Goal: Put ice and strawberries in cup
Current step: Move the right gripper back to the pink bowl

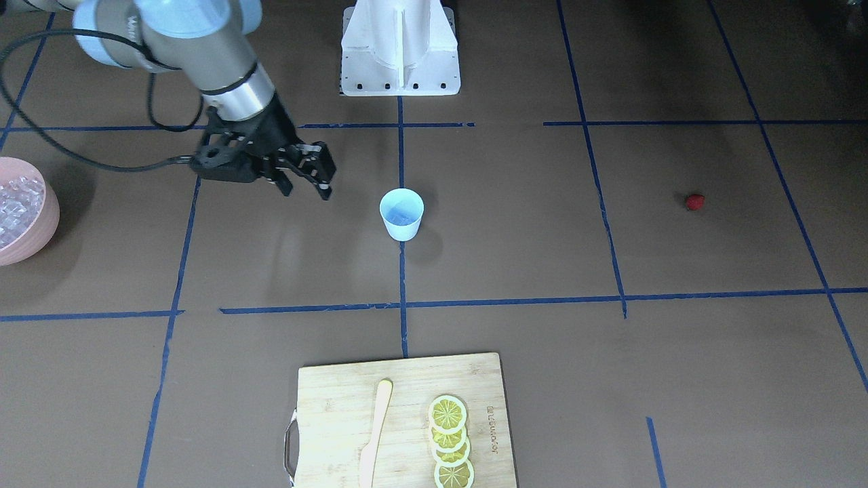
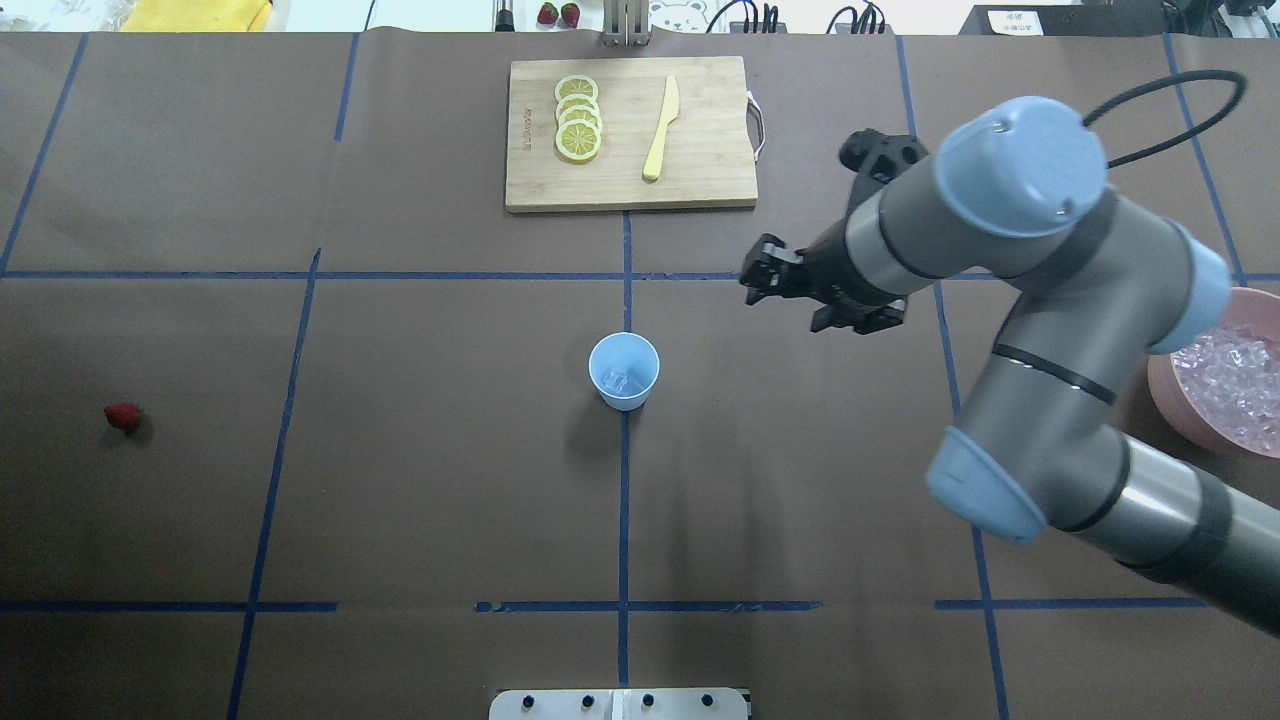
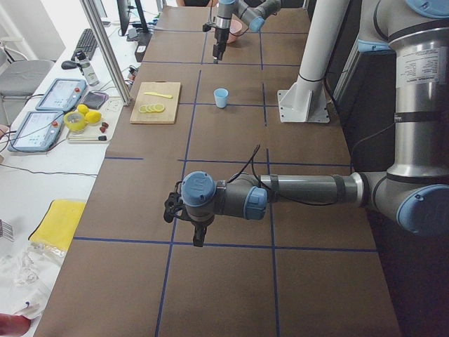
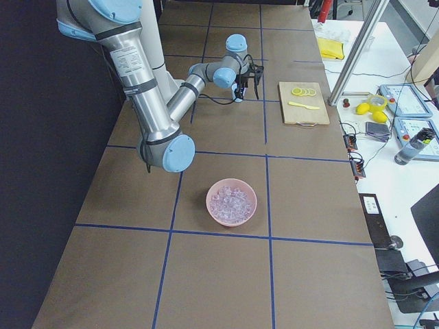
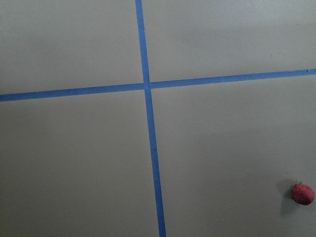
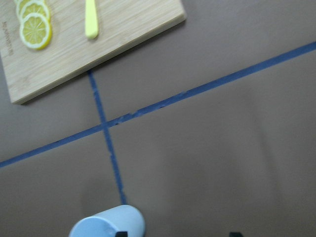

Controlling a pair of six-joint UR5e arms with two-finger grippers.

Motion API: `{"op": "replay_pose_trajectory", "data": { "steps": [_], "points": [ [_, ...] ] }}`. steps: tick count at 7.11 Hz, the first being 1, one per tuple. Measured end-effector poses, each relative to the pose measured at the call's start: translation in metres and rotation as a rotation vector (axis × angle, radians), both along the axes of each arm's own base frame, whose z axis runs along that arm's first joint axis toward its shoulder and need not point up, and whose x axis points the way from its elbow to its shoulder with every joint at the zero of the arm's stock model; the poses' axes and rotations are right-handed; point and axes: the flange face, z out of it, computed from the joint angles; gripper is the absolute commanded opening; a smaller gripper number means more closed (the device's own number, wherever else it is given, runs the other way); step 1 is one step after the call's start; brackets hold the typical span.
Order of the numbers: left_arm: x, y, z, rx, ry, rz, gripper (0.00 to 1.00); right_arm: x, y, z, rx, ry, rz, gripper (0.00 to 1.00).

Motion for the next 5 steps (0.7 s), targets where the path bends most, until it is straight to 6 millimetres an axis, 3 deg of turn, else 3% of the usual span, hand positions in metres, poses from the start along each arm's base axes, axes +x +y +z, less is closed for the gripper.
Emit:
{"op": "replay_pose_trajectory", "data": {
  "steps": [4, 5],
  "points": [
    [0.0, 0.0, -0.001, 0.003, 0.001, -0.001, 1.0, 0.19, 0.003, 0.165, 0.11, 0.197, -0.12, 0.98],
    [0.0, -0.001, -0.002, 0.009, 0.001, -0.001, 1.0, 0.228, 0.007, 0.202, 0.15, 0.245, -0.169, 0.98]
  ]
}}
